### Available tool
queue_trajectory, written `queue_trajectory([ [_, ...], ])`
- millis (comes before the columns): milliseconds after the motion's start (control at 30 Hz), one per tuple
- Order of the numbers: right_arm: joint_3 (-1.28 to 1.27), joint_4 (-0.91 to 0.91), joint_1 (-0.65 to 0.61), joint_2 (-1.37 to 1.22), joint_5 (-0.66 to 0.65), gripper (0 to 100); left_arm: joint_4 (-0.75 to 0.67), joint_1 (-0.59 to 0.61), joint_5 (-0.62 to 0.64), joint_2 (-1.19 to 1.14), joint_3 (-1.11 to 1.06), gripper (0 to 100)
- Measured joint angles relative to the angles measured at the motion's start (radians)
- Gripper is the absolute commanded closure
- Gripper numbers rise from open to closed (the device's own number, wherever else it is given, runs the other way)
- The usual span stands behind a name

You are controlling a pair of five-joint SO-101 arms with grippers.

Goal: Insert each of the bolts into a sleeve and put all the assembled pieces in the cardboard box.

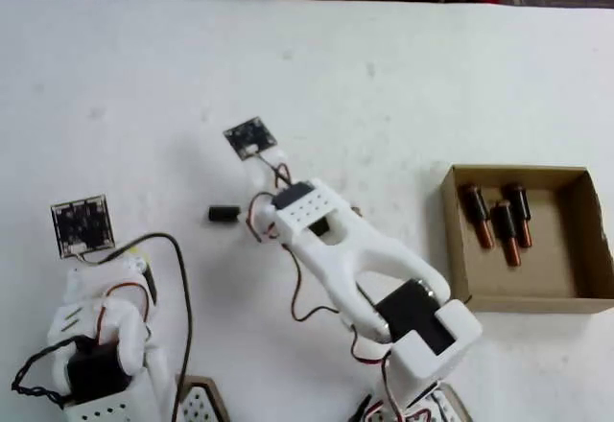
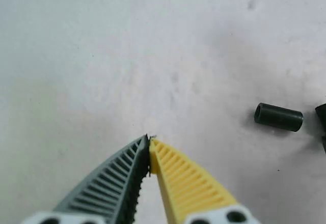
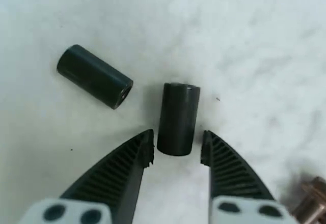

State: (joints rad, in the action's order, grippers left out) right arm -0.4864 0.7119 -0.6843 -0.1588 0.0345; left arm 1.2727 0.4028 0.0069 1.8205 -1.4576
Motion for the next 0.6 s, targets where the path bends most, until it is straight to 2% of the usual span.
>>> queue_trajectory([
  [267, 0.000, -0.008, 0.000, -0.002, -0.003, 81.2, 0.000, 0.000, 0.000, 0.003, -0.014, 98],
  [600, 0.046, -0.002, 0.018, -0.003, -0.094, 81.2, 0.000, 0.000, 0.000, 0.000, -0.018, 98],
])
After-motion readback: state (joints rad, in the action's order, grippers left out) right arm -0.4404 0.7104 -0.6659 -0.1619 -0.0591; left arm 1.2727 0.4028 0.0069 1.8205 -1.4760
